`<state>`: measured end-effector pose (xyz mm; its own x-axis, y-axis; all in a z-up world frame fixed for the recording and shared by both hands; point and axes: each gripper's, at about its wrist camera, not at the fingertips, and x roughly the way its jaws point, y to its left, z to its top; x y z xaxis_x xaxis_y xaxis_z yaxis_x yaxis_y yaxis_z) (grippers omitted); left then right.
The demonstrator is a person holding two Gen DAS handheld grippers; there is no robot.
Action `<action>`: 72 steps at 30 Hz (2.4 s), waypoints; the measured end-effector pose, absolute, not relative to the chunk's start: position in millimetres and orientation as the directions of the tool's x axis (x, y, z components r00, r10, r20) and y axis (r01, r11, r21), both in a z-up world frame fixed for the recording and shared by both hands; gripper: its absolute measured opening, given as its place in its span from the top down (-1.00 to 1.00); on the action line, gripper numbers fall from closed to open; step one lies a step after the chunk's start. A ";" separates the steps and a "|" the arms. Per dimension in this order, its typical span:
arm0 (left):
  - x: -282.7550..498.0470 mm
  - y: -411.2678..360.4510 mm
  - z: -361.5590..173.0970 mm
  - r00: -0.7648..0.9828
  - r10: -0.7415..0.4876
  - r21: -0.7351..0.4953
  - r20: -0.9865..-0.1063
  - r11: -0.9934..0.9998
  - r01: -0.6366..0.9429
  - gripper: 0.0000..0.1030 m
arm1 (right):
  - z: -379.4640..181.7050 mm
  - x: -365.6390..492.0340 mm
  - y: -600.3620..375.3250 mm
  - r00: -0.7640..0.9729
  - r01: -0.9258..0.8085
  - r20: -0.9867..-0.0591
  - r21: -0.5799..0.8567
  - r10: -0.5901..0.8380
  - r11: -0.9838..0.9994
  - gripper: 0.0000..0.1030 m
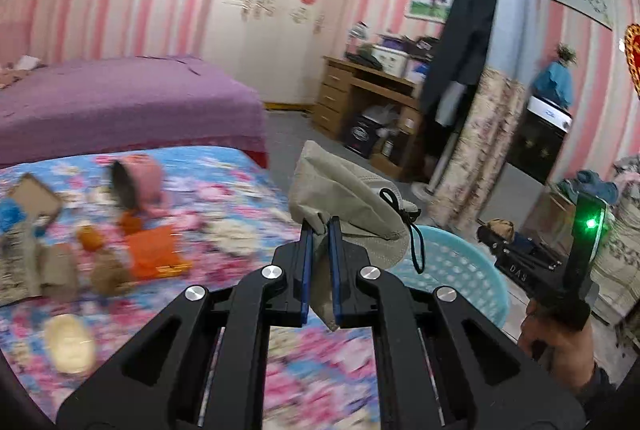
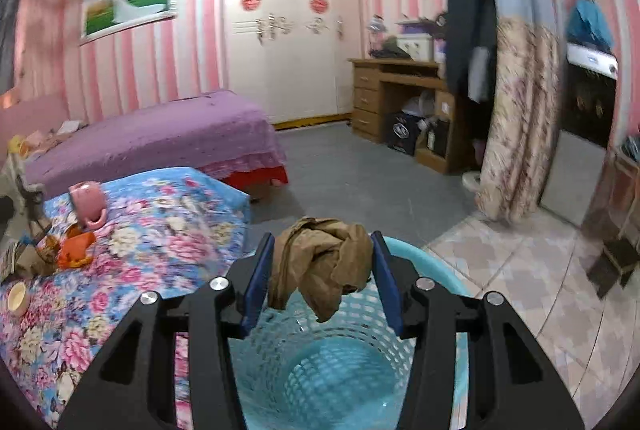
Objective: Collect trash
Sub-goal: 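Carry both items to the blue basket and open both tools to drop them, then grasp the cream plastic bowl with the right tool while the left tool grasps the snack wrapper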
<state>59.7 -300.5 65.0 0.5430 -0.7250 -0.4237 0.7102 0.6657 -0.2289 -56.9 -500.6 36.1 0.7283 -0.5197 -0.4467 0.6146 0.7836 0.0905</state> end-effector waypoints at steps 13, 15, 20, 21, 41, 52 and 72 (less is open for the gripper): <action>38.8 -423.8 31.4 0.362 -0.778 -0.276 -0.514 0.550 0.789 -0.10 | 38.7 -113.6 -550.8 0.614 0.789 -0.364 0.242 -0.700 0.565 -0.73; 38.0 -420.5 31.6 0.389 -0.774 -0.274 -0.500 0.568 0.776 -0.50 | 40.0 -118.5 -552.9 0.601 0.799 -0.350 0.253 -0.719 0.545 -0.74; 51.1 -367.0 37.7 0.497 -0.710 -0.213 -0.499 0.656 0.724 -0.57 | 41.4 -98.5 -537.6 0.645 0.763 -0.346 0.240 -0.682 0.600 -0.75; 55.8 -345.8 39.2 0.536 -0.682 -0.195 -0.498 0.690 0.697 -0.60 | 42.7 -87.0 -527.6 0.667 0.742 -0.344 0.221 -0.661 0.633 -0.75; 119.3 34.5 -8.6 0.821 -0.112 -0.047 -0.560 0.994 0.103 -0.79 | 8.2 119.3 -197.5 0.815 -0.034 -0.572 0.111 0.092 0.993 -0.80; 115.9 25.3 -30.8 0.770 -0.161 -0.052 -0.617 0.985 0.165 -0.79 | -31.1 163.6 -134.8 0.680 -0.061 -0.731 0.029 0.063 0.998 -0.79; 180.9 -69.5 -48.5 0.723 0.037 0.290 -0.690 0.929 0.229 -0.81 | -7.9 155.1 -196.2 0.723 -0.043 -0.677 0.152 0.136 0.987 -0.18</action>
<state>180.9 -69.5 -48.5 0.7233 0.0368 -0.6895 0.2291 0.9293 0.2899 155.1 -196.2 -7.9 0.7231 0.1360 -0.6773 -0.0433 0.9874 0.1521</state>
